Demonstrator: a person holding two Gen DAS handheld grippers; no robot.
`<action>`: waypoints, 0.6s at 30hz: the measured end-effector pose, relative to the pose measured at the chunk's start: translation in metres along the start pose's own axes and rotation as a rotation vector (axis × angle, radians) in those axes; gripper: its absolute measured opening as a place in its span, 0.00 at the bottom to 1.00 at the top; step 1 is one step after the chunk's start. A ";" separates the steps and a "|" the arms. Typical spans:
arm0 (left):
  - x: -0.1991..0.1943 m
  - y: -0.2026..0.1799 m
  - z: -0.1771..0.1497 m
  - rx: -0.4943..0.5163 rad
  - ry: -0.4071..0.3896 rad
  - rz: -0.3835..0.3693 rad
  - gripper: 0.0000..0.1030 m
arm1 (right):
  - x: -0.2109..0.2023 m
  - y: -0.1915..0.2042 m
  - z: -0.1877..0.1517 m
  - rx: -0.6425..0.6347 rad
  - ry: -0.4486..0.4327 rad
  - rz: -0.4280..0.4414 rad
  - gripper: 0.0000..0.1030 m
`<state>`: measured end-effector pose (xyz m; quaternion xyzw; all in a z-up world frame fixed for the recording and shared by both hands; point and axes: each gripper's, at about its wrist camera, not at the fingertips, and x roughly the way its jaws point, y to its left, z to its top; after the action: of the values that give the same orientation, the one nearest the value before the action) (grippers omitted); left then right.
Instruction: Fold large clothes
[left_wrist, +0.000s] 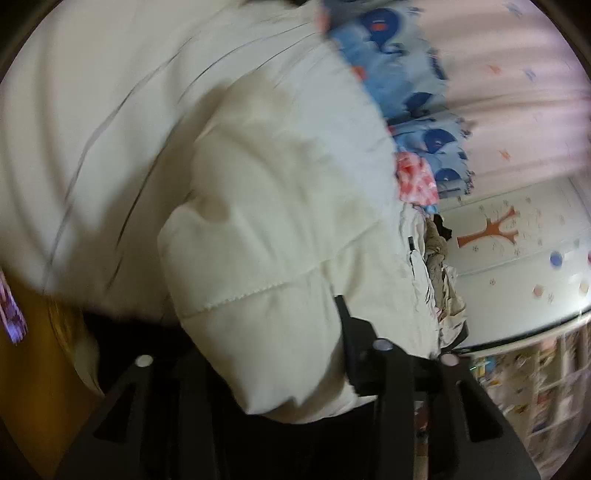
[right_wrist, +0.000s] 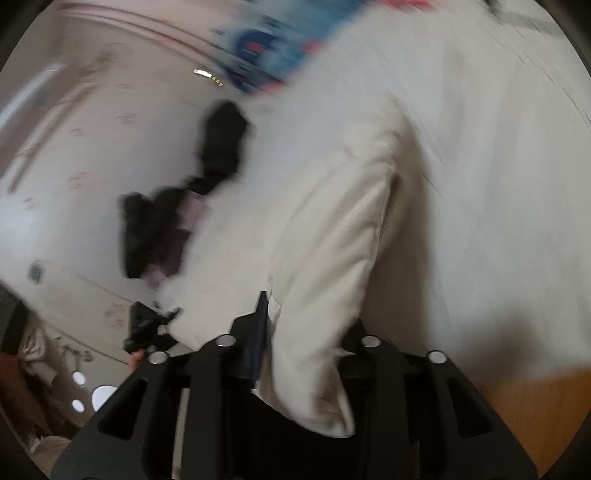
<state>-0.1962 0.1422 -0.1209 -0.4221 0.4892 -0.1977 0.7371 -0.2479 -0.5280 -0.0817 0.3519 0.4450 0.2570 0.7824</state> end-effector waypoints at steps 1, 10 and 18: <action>0.000 0.009 -0.003 -0.028 -0.006 -0.016 0.53 | -0.005 -0.017 -0.010 0.059 0.000 0.022 0.33; 0.002 0.008 -0.004 -0.010 -0.050 0.026 0.83 | -0.091 0.025 -0.009 -0.017 -0.333 -0.090 0.52; 0.024 0.016 -0.001 -0.071 -0.071 0.003 0.87 | 0.118 0.173 0.073 -0.508 -0.082 -0.330 0.72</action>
<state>-0.1882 0.1338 -0.1472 -0.4540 0.4703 -0.1641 0.7388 -0.1439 -0.3600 0.0187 0.0778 0.3855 0.2150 0.8939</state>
